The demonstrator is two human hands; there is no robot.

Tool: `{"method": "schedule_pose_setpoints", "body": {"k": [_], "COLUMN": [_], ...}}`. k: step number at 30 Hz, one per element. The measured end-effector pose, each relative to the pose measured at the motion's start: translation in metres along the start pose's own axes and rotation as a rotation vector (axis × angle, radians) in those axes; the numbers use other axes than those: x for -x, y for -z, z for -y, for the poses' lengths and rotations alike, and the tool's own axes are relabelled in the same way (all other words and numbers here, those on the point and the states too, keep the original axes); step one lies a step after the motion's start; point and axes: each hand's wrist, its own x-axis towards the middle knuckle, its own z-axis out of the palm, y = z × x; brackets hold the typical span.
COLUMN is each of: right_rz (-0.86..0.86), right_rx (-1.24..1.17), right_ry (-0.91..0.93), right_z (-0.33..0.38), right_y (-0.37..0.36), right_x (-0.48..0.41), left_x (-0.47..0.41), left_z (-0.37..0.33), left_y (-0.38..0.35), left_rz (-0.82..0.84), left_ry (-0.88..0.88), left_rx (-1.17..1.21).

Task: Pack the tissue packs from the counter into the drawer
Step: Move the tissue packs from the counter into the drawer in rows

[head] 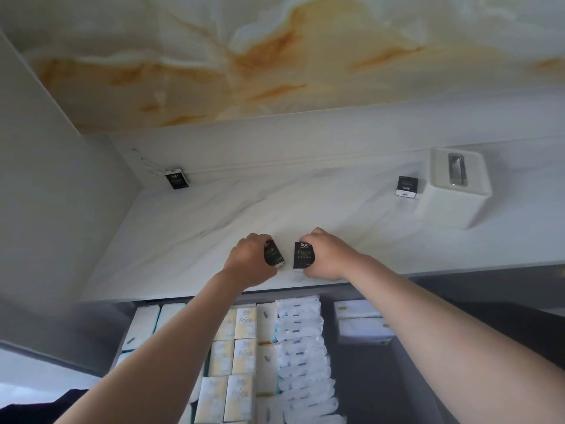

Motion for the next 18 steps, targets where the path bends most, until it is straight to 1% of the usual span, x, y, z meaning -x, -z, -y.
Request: {"method": "schedule_pose_setpoints", "body": {"k": [2, 5, 9, 13, 15, 18], "right_rz": [-0.006, 0.012, 0.102, 0.173, 0.186, 0.19], "right_rx": [-0.022, -0.039, -0.012, 0.075, 0.09, 0.078], "right_ry": [0.044, 0.123, 0.221, 0.287, 0.259, 0.137], "right_z": [0.018, 0.047, 0.087, 0.115, 0.121, 0.121], "right_y": [-0.01, -0.031, -0.063, -0.092, -0.102, -0.113], "right_x": [0.007, 0.02, 0.034, 0.046, 0.05, 0.054], "left_x": [0.021, 0.06, 0.112, 0.145, 0.153, 0.157], "left_z": [0.017, 0.05, 0.098, 0.118, 0.118, 0.115], "left_y": [0.007, 0.015, 0.013, 0.006, -0.001, -0.01], "left_rz": [-0.023, -0.038, 0.02, 0.068, 0.076, 0.085], "left_ry": [-0.07, -0.119, -0.079, -0.064, -0.073, -0.055], "left_rx": [0.092, 0.146, 0.064, 0.015, -0.017, -0.015]}}
